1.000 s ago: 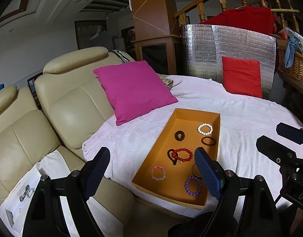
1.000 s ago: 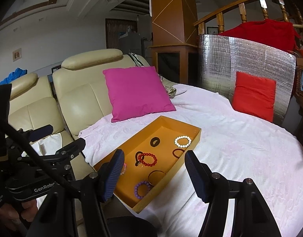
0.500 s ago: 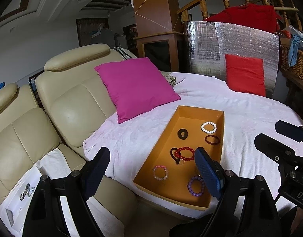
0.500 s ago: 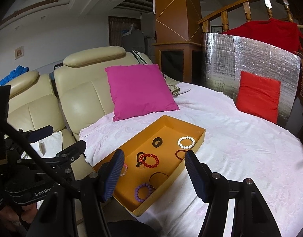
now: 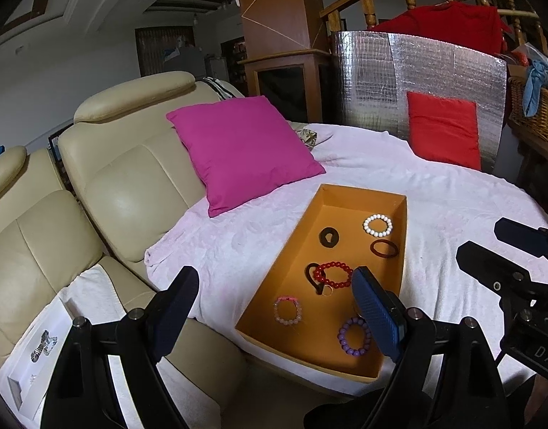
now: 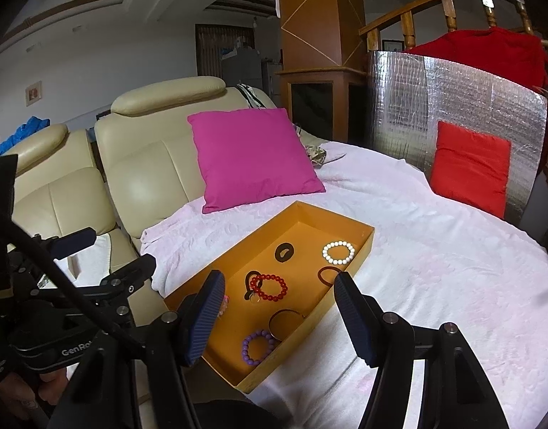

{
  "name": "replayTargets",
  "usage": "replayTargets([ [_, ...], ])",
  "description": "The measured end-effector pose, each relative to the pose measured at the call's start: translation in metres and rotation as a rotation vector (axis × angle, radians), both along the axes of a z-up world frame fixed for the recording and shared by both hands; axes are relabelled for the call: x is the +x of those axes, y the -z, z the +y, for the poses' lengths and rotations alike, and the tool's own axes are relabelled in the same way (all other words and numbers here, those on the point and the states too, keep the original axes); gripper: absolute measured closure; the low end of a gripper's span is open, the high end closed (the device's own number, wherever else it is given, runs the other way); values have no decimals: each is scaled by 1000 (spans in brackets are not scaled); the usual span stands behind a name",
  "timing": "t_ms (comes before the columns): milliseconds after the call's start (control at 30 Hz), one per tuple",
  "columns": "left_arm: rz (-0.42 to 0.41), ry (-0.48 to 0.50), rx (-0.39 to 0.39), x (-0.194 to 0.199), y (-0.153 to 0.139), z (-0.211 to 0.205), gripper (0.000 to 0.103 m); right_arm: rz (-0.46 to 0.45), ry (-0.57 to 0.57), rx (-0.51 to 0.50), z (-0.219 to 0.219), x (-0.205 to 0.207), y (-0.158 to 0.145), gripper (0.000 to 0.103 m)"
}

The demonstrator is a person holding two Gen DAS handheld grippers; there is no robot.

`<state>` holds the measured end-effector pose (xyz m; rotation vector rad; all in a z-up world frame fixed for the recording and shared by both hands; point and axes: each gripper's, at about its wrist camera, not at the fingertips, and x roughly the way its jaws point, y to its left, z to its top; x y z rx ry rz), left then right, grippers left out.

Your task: Organize jewelry

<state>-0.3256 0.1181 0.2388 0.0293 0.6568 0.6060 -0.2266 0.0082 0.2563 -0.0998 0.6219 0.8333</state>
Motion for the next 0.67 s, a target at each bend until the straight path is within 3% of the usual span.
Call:
replayTargets([
  [667, 84, -7, 17, 32, 23, -1, 15, 74, 9, 20, -4, 30, 26, 36],
])
